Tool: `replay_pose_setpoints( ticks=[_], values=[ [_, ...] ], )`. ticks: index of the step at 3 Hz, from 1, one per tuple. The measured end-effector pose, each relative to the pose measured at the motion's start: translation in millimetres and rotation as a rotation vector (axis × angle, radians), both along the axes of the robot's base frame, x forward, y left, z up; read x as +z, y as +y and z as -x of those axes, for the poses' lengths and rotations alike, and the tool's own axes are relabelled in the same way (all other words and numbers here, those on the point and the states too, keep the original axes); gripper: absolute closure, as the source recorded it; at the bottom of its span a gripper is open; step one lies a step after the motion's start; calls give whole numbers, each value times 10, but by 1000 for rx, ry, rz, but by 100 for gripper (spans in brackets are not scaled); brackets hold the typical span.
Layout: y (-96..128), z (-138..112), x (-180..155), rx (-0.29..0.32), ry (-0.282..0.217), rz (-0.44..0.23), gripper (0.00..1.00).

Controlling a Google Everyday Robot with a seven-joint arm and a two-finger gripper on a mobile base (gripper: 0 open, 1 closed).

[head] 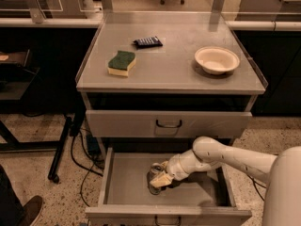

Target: Pick redbull can from middle drawer and place on counter

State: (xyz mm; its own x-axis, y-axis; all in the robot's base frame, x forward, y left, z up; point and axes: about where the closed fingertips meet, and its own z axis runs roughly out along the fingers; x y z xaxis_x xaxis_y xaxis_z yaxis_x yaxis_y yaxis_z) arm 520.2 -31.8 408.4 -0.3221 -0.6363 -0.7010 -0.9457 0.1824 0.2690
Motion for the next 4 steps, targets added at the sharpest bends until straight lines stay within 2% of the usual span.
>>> replay_pose_setpoints(
  ticks=[1, 2, 4],
  values=[
    [12, 2, 33, 1, -5, 0, 100],
    [-40, -4, 433, -35, -56, -7, 100],
    [-258, 142, 1677, -138, -187, -19, 100]
  ],
)
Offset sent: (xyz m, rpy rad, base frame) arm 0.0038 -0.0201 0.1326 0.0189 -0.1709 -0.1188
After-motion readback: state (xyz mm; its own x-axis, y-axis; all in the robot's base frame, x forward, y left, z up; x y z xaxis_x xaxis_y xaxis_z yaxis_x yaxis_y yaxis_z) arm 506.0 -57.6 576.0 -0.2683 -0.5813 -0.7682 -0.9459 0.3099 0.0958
